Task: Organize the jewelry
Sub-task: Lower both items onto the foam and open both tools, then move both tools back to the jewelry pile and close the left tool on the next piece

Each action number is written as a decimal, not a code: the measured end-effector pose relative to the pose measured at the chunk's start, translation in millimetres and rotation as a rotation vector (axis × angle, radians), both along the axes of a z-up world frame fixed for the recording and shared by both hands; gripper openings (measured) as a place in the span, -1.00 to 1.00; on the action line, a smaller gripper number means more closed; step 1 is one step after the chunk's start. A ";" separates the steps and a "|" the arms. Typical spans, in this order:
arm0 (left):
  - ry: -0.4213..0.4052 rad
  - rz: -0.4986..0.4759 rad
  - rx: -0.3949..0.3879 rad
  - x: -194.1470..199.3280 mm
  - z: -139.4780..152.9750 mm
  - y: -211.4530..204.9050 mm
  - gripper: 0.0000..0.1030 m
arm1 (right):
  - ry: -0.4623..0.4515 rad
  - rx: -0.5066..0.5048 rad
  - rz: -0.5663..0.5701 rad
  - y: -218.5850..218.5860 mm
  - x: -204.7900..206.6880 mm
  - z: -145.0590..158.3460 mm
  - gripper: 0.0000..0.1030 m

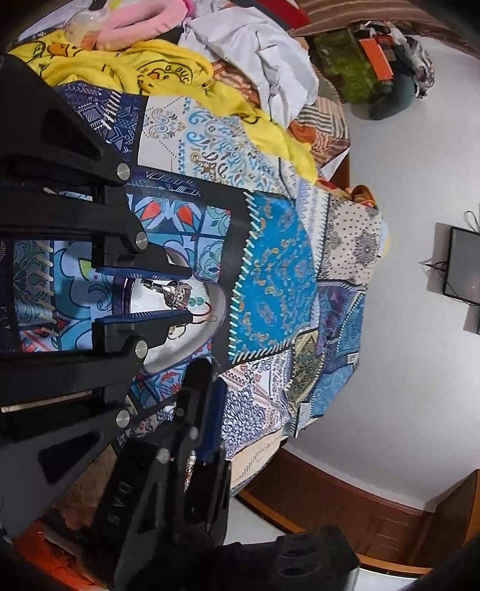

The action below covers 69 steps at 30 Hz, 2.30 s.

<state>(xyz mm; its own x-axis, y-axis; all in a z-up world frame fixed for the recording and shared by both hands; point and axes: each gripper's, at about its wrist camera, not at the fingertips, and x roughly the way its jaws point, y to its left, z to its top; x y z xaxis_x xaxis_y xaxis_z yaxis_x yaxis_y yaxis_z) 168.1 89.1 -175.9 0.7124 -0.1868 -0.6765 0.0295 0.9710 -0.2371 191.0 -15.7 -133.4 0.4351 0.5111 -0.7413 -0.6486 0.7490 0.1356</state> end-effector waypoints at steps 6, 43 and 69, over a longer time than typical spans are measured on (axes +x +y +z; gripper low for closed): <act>0.023 -0.007 -0.014 9.4 -9.4 3.7 -0.72 | 0.043 -0.038 0.025 6.4 -1.0 -17.5 -0.65; -0.036 0.020 0.018 -17.3 31.7 2.7 -0.69 | -0.039 -0.076 -0.051 -10.1 -9.8 9.7 -0.56; -0.013 -0.184 0.068 2.4 38.1 -107.7 -0.40 | -0.135 0.010 -0.365 -159.9 -18.2 47.4 -0.26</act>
<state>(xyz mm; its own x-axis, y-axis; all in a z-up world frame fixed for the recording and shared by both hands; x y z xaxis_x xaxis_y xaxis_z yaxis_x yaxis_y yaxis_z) 170.5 -18.6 -137.9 0.6791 -0.2686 -0.6832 0.2103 0.9628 -0.1696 172.8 -175.6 -86.0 0.6828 0.3119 -0.6607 -0.3526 0.9327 0.0759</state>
